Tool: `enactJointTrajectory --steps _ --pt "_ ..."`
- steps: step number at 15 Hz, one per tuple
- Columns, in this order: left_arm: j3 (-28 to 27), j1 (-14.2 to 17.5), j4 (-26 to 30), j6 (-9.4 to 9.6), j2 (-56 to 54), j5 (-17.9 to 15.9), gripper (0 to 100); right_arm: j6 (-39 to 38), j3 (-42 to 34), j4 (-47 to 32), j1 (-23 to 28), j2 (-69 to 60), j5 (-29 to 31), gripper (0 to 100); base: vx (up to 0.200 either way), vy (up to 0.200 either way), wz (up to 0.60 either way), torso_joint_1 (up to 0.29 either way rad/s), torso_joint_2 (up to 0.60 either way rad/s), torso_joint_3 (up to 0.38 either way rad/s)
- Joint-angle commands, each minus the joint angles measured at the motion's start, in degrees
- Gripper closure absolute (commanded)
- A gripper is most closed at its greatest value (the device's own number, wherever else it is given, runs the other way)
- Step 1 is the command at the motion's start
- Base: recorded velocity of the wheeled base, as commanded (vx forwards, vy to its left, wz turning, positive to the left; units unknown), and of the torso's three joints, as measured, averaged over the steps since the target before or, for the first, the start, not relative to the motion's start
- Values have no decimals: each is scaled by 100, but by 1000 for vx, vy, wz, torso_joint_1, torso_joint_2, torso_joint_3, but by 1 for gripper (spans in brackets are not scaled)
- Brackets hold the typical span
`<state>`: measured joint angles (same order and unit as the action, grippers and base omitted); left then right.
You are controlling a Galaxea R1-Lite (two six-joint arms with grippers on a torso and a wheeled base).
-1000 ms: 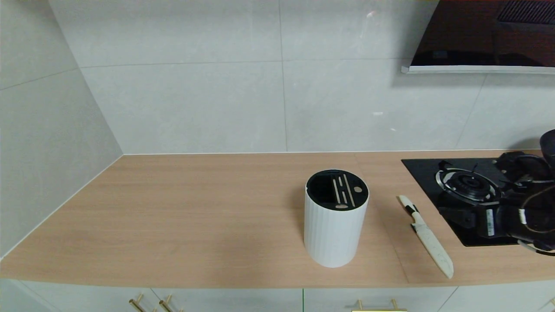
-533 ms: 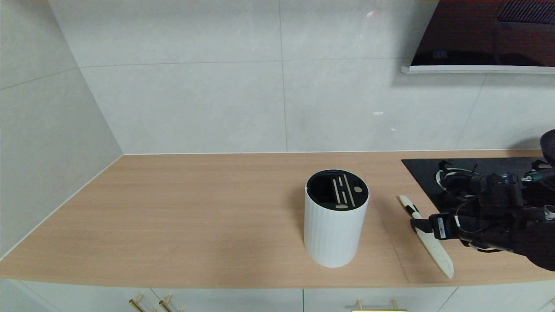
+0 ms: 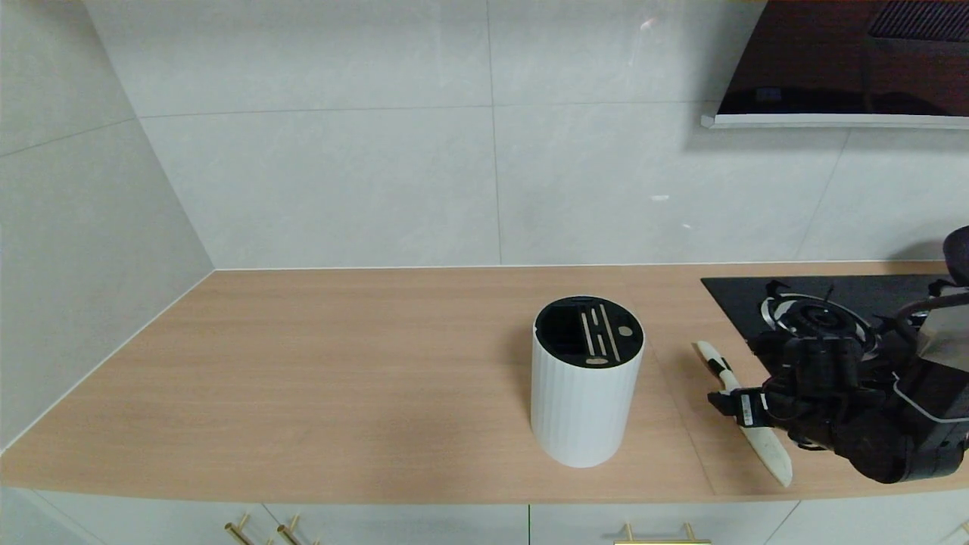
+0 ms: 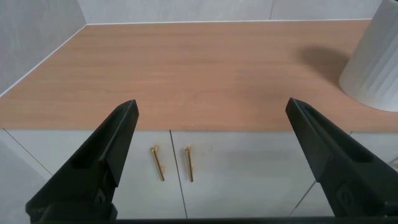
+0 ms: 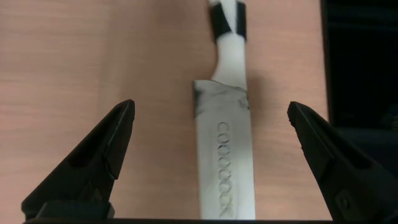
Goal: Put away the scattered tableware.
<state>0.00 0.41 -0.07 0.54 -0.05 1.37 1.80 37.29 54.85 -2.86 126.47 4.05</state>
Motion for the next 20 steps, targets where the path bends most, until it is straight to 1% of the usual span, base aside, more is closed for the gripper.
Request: enactJointTrajectory --steps 1,5,8,19,20 --pt "0 2 -1 -1 5 4 0 -5 85 9 49 238 0 0 0 0 0 0 0 0" --pt "0 2 -1 -1 5 4 0 -22 226 132 128 458 8 0 0 0 0 0 0 0" --pt "0 2 -1 -1 5 4 0 -22 226 439 128 607 8 0 0 0 0 0 0 0" --pt "0 2 -1 -1 5 4 0 -13 217 457 128 678 8 0 0 0 0 0 0 0" --pt "0 2 -1 -1 5 4 0 -13 226 466 119 713 8 100 0 0 0 0 0 0"
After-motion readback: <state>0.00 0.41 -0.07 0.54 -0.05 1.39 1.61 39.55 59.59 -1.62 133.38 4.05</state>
